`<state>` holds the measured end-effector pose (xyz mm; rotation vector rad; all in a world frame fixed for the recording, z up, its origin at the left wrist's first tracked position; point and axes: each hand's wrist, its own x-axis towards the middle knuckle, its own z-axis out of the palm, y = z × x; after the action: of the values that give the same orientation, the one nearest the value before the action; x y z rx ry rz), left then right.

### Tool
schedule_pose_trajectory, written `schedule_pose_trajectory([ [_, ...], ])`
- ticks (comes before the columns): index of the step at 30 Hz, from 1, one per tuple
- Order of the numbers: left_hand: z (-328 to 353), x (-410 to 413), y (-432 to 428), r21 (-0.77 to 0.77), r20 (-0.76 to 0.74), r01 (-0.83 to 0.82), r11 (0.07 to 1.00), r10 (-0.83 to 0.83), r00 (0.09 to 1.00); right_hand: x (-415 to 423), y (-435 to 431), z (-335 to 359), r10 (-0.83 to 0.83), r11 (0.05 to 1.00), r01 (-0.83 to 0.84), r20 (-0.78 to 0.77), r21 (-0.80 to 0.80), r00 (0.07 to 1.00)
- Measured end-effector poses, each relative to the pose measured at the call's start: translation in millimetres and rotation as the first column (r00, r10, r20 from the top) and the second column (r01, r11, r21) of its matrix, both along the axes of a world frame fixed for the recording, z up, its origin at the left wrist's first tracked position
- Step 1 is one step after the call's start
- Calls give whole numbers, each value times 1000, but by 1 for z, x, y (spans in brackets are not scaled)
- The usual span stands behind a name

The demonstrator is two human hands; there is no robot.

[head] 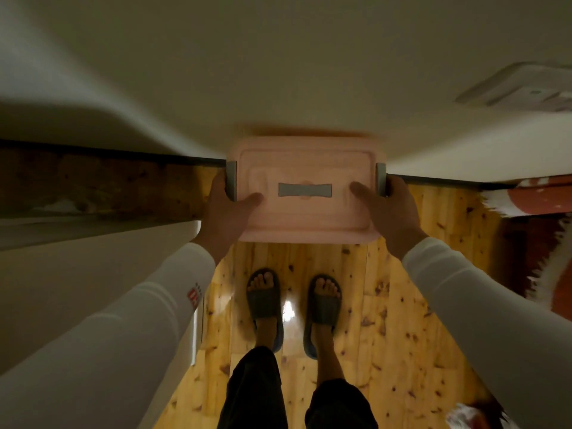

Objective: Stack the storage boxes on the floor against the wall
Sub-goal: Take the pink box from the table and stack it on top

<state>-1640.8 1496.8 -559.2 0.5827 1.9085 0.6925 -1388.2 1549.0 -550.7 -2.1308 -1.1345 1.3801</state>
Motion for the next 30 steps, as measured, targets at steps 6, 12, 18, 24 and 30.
schedule_pose_trajectory([
  [6,-6,-2,5,5,-4,7,1000,-7,1000,0,4,-7,-7,999,7,4,-31,1000],
  [12,-7,-4,5,-1,5,-1,1000,1,1000,-3,6,-9,5,1000,-4,10,-19,1000],
  [18,-4,-3,6,7,14,-3,1000,3,1000,-2,4,-11,12,1000,-12,-1,-15,1000],
  [24,-2,-3,6,9,16,-14,1000,14,1000,-1,-1,-8,10,1000,-10,-25,3,1000],
  [30,2,-3,2,22,18,-2,1000,1,1000,1,-6,-3,10,1000,-10,-19,-7,1000],
])
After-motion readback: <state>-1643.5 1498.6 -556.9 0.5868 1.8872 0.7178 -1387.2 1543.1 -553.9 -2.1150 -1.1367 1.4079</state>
